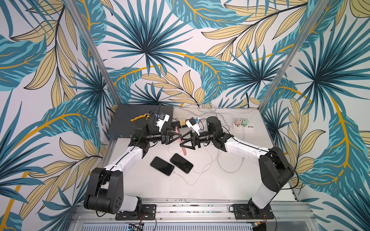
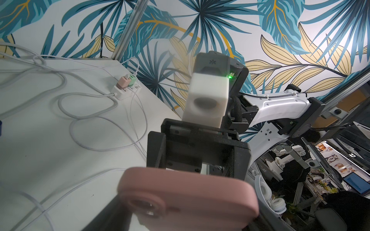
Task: Unplug the charging cable from the phone
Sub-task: Place the phone at the center of the board.
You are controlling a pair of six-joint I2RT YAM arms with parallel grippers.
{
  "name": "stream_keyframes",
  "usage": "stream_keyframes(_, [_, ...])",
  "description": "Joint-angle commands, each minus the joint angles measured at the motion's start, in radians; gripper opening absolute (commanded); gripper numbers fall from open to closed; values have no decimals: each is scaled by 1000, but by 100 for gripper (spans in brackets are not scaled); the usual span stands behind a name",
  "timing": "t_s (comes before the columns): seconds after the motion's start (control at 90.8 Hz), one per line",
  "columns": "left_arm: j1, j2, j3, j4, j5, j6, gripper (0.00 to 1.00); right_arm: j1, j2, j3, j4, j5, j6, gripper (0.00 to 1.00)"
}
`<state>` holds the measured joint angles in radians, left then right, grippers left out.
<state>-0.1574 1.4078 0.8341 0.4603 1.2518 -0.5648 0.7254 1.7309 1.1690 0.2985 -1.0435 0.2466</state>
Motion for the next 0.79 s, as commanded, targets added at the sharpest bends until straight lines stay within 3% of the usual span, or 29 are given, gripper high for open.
stream_keyframes(0.0, [-5,-30,-7,30,24,-2,45,6,-1,-18,72,-66,-12,43])
stream_keyframes(0.165, [-5,-29,-8,31,27,-2,48,7,-4,-22,76,-68,-14,39])
stream_keyframes(0.264, [-6,-29,-10,41,37,-12,30,8,1,-18,75,-65,0,76])
stream_keyframes(0.32, [-7,-30,-13,58,40,-23,21,6,6,-12,72,-65,0,87])
stream_keyframes(0.397, [-7,-30,-19,82,42,-37,15,8,13,-5,68,-72,-1,94])
stream_keyframes(0.573, [-7,-29,-20,92,41,-43,16,9,35,17,43,-75,-23,98])
stream_keyframes(0.782, [-8,-26,-20,93,41,-44,19,11,47,25,33,-67,-31,86])
